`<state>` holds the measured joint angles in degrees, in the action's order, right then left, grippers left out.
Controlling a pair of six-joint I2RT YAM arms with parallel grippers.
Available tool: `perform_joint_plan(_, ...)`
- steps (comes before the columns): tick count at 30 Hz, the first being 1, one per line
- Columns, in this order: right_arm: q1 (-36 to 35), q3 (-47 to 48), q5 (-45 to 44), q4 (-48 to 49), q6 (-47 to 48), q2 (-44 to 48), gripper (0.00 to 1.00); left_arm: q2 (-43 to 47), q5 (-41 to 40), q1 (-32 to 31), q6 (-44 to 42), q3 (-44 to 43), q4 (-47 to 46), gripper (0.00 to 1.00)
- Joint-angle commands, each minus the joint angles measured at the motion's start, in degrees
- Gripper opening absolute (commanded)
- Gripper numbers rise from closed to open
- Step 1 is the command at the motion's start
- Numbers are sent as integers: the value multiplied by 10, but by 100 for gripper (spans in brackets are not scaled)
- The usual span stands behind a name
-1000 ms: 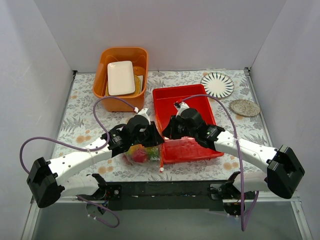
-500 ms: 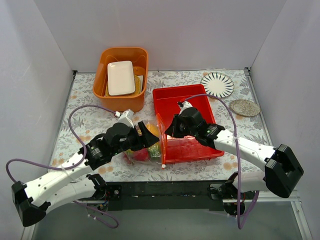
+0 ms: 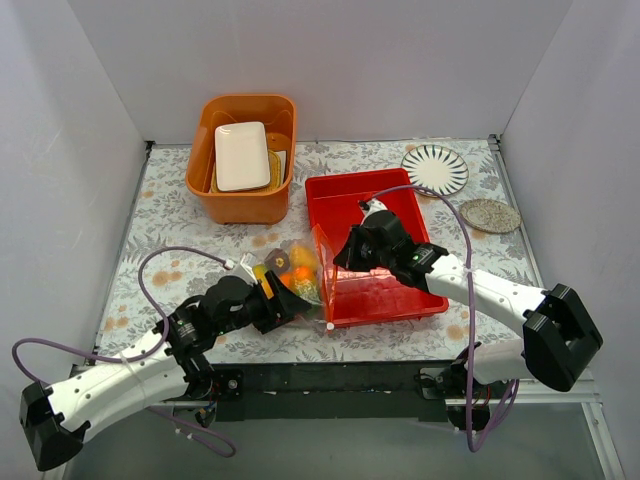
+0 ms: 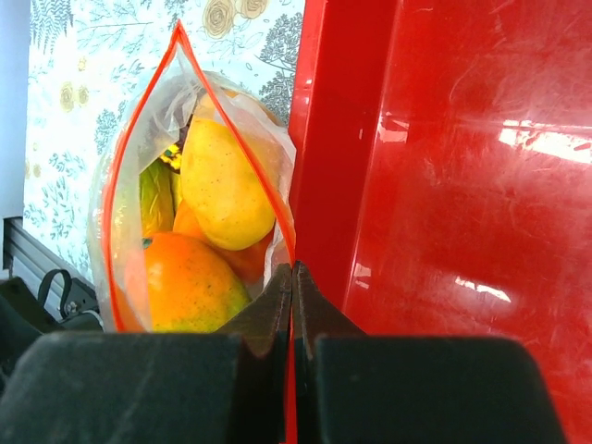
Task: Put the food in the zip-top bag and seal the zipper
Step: Zip the zipper food storage bag at the center of the board.
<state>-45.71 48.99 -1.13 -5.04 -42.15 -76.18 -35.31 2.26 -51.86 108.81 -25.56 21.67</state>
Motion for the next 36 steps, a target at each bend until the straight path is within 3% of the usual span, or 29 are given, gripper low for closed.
perform_joint_plan(1,11,30,-15,9,-7,-1,1,10,39,-19,59,35,-62,68)
perform_joint_plan(8,18,29,-12,9,-7,-4,1,-44,-16,-142,106,42,-122,68)
perform_joint_plan(11,19,26,-12,9,-5,1,1,-78,-85,-172,113,27,-116,68)
perform_joint_plan(20,20,11,-8,13,-7,28,2,3,-205,-172,181,87,-125,63)
perform_joint_plan(28,21,10,-6,15,-14,35,3,-54,-194,-172,206,93,-187,61)
perform_joint_plan(36,21,3,0,16,-15,38,4,-71,-238,-173,238,121,-252,58)
